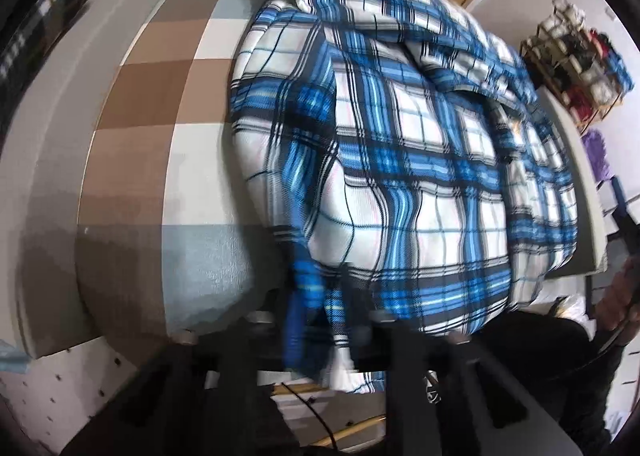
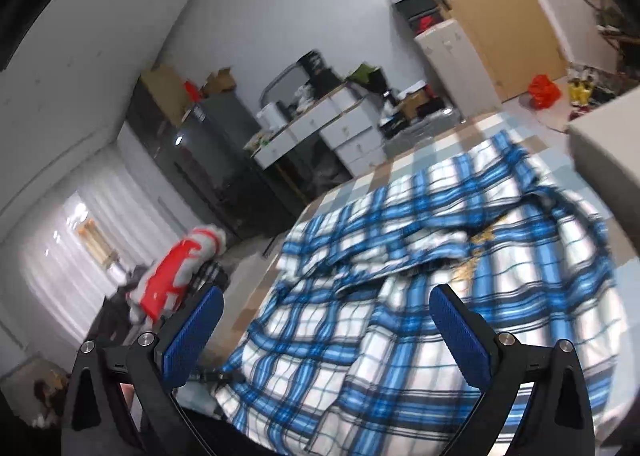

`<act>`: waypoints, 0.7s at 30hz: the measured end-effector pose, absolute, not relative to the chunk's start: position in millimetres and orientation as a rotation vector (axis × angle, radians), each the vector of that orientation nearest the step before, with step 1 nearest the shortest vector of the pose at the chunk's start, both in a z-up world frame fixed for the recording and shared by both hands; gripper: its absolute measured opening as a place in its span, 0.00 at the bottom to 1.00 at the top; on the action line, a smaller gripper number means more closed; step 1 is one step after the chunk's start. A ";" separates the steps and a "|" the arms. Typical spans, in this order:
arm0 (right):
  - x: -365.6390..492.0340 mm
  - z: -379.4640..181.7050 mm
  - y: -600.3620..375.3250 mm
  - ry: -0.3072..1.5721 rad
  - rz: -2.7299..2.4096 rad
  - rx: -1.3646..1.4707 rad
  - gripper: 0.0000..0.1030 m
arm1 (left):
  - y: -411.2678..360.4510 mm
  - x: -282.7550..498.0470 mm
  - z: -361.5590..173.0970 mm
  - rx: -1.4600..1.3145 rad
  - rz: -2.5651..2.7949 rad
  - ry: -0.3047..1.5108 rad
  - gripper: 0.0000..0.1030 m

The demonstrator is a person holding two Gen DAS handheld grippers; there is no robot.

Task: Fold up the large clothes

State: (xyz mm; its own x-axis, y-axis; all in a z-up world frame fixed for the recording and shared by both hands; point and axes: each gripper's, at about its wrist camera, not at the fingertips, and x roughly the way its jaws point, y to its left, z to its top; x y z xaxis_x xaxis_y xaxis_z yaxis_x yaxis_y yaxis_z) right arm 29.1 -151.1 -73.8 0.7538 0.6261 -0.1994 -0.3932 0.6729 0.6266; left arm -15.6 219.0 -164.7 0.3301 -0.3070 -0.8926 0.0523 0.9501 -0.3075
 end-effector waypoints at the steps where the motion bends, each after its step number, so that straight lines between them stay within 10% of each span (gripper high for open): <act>1: 29.0 -73.9 -163.9 0.448 0.574 0.611 1.00 | 218.6 -15.8 -165.5 -0.248 -0.251 1.217 0.02; 12: 29.3 -135.9 -237.3 1.003 0.356 0.408 1.00 | 226.7 -24.9 -146.1 -0.271 -0.377 1.153 0.01; 21: 52.1 -174.2 -234.4 1.086 0.420 0.624 0.90 | 235.2 -27.8 -145.7 -0.294 -0.393 1.137 0.01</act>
State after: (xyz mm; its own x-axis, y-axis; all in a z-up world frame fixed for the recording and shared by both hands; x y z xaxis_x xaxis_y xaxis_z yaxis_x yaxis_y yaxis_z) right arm 52.1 -234.4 -174.2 0.4150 0.6004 -0.6836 -0.0153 0.7559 0.6545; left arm -27.8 235.2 -145.7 0.3642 -0.4468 -0.8172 0.1530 0.8942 -0.4207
